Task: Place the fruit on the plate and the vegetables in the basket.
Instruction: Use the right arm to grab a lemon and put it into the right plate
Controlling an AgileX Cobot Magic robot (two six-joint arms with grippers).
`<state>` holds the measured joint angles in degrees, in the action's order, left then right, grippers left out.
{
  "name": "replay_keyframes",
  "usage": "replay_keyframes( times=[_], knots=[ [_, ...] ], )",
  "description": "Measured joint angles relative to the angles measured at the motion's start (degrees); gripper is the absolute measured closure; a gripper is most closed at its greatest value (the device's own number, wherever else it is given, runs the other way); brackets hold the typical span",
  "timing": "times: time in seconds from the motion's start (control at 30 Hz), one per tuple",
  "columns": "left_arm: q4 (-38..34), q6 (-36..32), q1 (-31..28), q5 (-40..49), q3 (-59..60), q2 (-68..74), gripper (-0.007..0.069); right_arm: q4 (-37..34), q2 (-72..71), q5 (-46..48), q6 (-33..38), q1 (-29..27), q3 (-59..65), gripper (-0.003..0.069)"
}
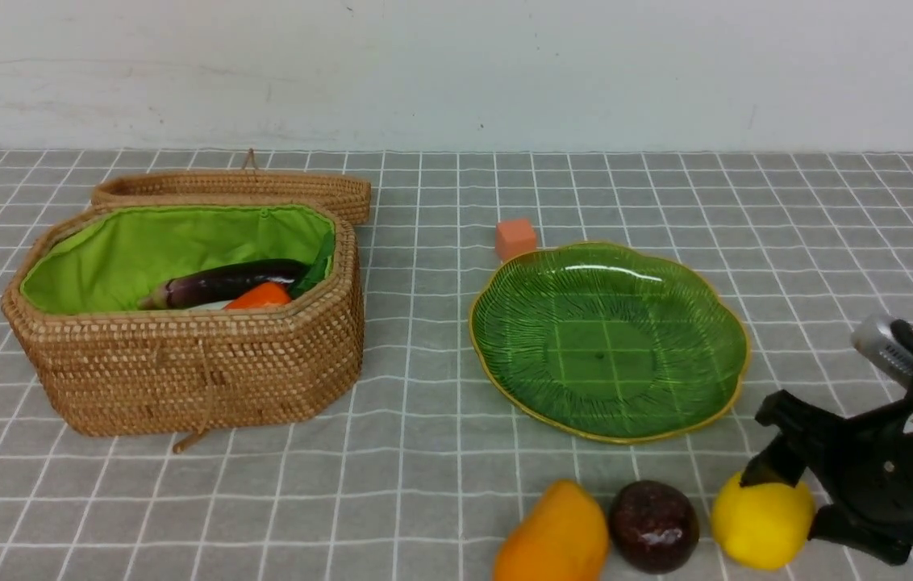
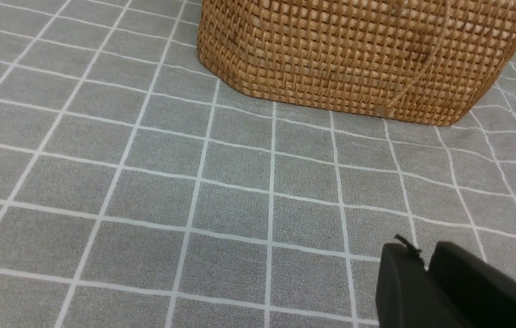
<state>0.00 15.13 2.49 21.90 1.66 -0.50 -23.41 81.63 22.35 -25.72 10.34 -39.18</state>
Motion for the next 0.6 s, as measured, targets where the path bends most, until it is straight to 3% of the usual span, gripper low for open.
replay_keyframes(
  times=[0.03, 0.07, 0.1, 0.13, 0.2, 0.37, 0.5, 0.57, 0.6],
  knots=[
    [0.0, 0.0, 0.0, 0.0, 0.0, 0.0, 0.0539, 0.06, -1.02, 0.45, 1.06, 0.0, -0.51, 0.0321],
    [0.0, 0.0, 0.0, 0.0, 0.0, 0.0, 0.0539, 0.1, -1.17, 0.76, 1.43, 0.0, -0.74, 0.0371],
    [0.0, 0.0, 0.0, 0.0, 0.0, 0.0, 0.0538, 0.31, -2.25, 1.75, 2.02, 0.0, -1.62, 0.0531],
    [0.0, 0.0, 0.0, 0.0, 0.0, 0.0, 0.0536, 0.7, -2.88, 2.8, 2.38, 0.0, -2.3, 0.0601],
    [0.0, 0.0, 0.0, 0.0, 0.0, 0.0, 0.0534, 1.83, -3.74, 4.95, 3.08, 0.0, -3.62, 0.0662],
    [0.0, 0.0, 0.0, 0.05, 0.0, 0.0, 0.0531, 2.7, -3.98, 10.24, 4.17, 0.0, -6.01, 0.0673],
    [0.0, 0.0, 0.0, 0.05, 0.0, 0.0, 0.0527, 2.81, -3.98, 12.95, 5.98, 0.0, -6.75, 0.0634],
    [0.0, 0.0, 0.0, 0.05, 0.0, 0.0, 0.0524, 3.2, -3.98, 14.06, 7.76, 0.0, -7.27, 0.0567],
    [0.0, 0.0, 0.0, 0.05, 0.0, 0.0, 0.0522, 3.48, -3.98, 14.21, 8.56, 0.0, -7.58, 0.0491]
  ],
)
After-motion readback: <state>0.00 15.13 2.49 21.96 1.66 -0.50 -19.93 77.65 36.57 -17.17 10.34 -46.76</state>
